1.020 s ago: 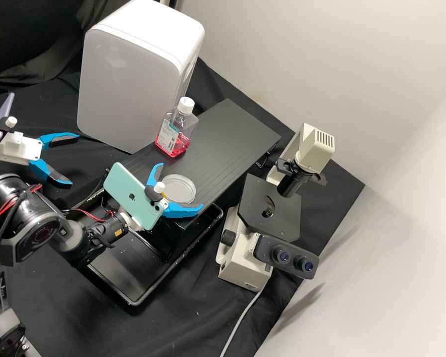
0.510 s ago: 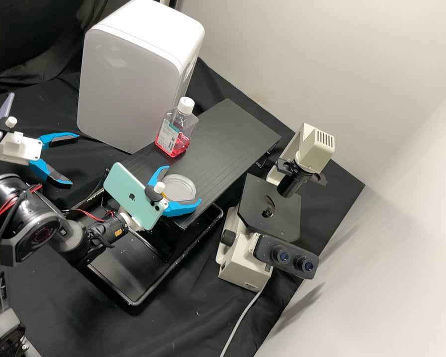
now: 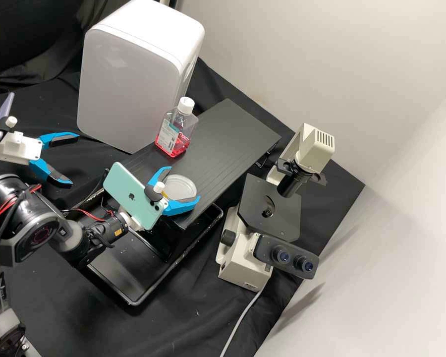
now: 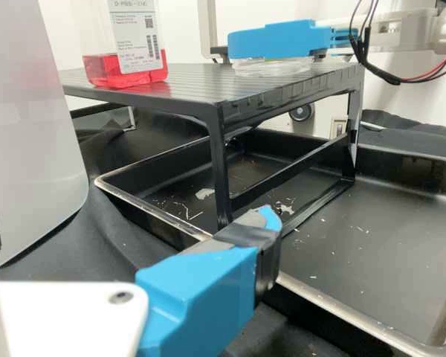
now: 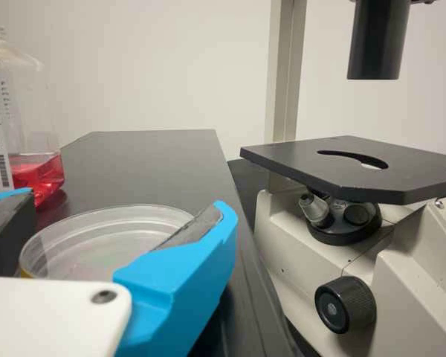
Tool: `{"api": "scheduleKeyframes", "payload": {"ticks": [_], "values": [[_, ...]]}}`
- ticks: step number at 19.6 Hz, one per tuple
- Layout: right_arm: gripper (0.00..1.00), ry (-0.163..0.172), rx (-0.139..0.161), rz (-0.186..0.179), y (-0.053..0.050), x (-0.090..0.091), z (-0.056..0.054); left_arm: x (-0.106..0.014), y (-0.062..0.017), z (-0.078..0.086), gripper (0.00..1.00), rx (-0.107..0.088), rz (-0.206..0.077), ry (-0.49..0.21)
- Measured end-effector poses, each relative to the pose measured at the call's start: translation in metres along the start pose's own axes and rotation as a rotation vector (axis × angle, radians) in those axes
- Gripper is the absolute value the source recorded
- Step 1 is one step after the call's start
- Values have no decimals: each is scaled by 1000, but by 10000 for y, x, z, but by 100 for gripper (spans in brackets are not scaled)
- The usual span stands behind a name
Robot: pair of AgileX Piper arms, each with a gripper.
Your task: Remove the lid from the petri dish
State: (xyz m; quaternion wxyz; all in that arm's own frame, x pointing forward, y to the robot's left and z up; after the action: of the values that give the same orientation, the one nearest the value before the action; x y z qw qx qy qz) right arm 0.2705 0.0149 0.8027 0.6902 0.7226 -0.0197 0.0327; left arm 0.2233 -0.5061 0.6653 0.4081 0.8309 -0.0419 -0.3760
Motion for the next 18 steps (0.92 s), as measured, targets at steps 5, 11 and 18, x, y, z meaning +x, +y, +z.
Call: {"api": "scheduleKeyframes", "payload": {"ticks": [5,11,18], "values": [[0,0,0,0,0,0,0,0,0,-1,100,0,0,1],[0,1,1,2,23,-8,-24,0,0,-1,100,0,0,1],[0,53,10,71,219,-146,-180,0,1,-4,100,-1,1,3]]}}
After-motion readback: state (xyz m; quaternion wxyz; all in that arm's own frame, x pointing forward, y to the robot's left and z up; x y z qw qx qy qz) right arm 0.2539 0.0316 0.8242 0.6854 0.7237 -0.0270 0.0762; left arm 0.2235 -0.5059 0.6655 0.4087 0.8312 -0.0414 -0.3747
